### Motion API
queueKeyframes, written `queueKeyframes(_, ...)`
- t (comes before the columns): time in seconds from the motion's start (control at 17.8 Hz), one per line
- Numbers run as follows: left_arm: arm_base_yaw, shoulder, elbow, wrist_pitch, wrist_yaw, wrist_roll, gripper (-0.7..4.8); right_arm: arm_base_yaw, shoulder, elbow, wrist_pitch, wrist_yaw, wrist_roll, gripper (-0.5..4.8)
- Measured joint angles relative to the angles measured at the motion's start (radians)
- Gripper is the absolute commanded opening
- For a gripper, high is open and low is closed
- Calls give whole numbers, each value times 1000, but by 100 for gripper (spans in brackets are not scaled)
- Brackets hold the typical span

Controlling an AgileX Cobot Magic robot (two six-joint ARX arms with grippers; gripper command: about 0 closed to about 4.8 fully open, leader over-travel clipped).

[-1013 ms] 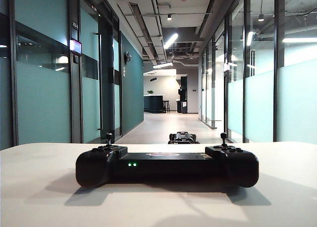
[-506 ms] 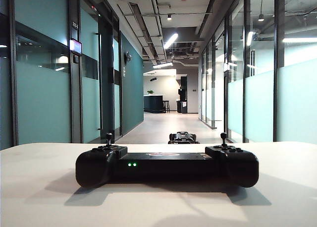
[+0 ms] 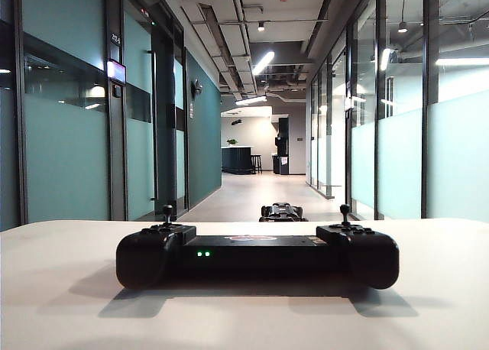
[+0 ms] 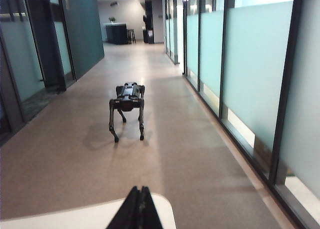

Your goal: Push the left joystick on the remote control sitting on the white table forward to make the robot dog walk in a straight line until it approaches the door.

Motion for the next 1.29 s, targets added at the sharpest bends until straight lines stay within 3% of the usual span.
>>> queueKeyframes(0.23, 0, 206, 141, -35, 74, -52, -5, 0, 111, 181, -132, -3, 0, -6)
queueKeyframes(0.39, 0, 374, 260, -60, 167, -110, -5, 0, 257, 335, -267, -9, 88, -6)
queueKeyframes(0.56, -2, 493, 349, -148, 257, -144, -5, 0, 374, 415, -323, -87, 122, -6)
queueKeyframes(0.84, -133, 625, 450, -257, 266, -192, -5, 6, 547, 520, -402, -209, 140, -6)
queueKeyframes(1.07, -271, 721, 553, -357, 246, -193, -5, 101, 630, 550, -427, -216, 161, -6)
queueKeyframes(1.29, -357, 848, 648, -478, 245, -151, -5, 286, 733, 554, -525, -182, 243, -6)
